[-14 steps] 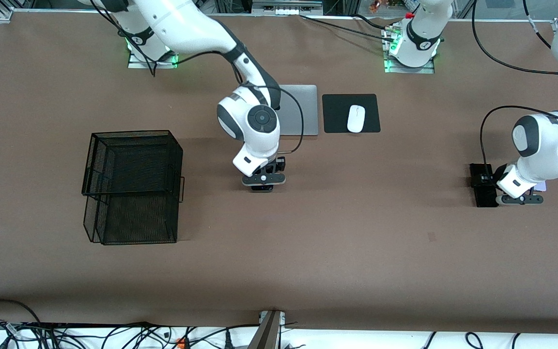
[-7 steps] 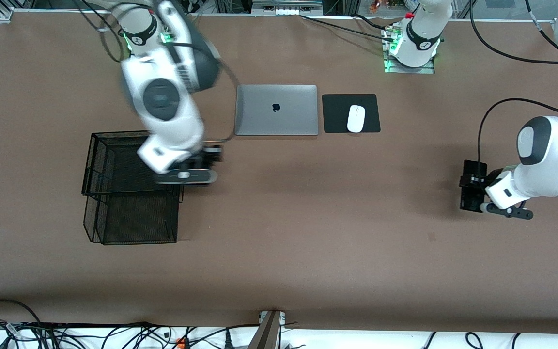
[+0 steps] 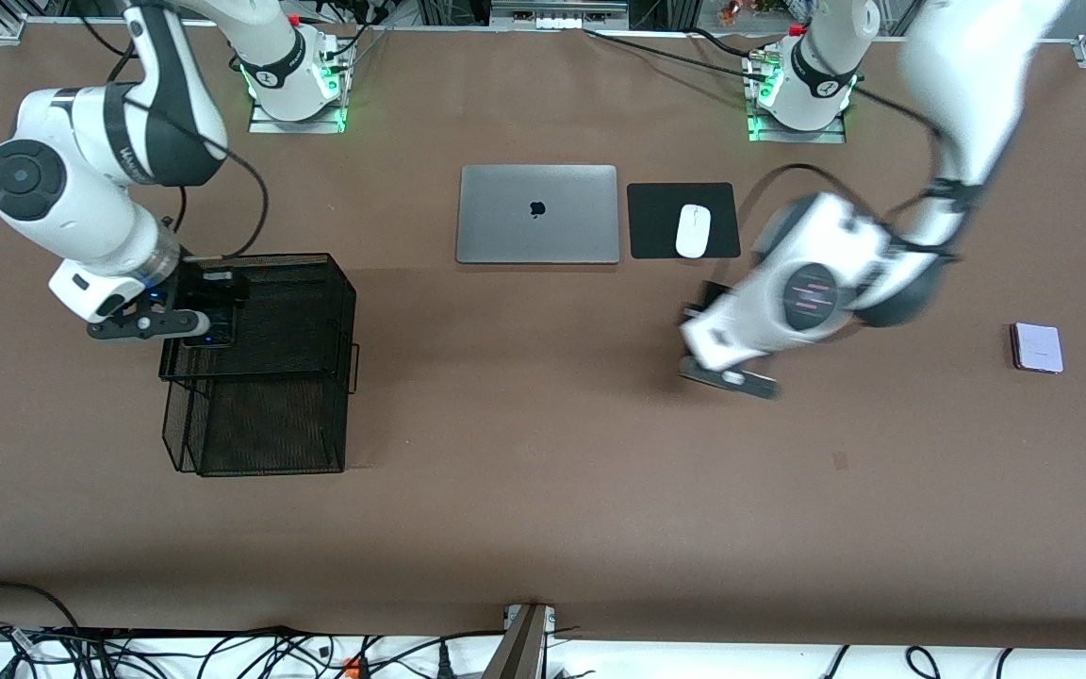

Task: Place phones with both arms
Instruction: 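Drop the flip in the basket while the left gripper sets down the slab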

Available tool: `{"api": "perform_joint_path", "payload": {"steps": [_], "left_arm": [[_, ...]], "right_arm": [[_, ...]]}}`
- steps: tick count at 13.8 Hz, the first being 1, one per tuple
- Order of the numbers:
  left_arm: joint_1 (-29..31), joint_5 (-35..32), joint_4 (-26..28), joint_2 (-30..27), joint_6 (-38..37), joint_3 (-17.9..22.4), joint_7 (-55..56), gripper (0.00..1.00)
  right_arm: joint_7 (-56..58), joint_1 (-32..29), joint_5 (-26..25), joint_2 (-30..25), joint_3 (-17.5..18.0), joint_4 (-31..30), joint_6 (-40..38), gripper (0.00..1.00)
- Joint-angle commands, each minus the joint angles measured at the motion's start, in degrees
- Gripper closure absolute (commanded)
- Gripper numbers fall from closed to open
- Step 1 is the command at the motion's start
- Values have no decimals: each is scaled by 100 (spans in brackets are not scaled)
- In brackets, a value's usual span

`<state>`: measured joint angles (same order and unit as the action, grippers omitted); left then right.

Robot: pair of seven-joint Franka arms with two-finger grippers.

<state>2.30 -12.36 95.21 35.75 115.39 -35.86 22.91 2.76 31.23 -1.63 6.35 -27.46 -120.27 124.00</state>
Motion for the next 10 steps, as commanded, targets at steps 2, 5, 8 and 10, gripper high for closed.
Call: {"api": "perform_joint_path", "payload": {"steps": [2,5,8,10], "left_arm": [[-1053,68,-670,976,1085,105,1466,67],[-1819,32,-670,1592,3037,351,2550,67],[-2050,68,-670,1839,3534,475,2745,28],[-1971,-2,-653,1752,3535,466,2727,0]], "right_arm": [[251,76,128,181,-128,-576,792,100],[313,67,181,287,-137,-559,775,100],[313,-47,181,323,-137,-532,740,77],[313,-73,181,323,-137,-480,722,52]]}}
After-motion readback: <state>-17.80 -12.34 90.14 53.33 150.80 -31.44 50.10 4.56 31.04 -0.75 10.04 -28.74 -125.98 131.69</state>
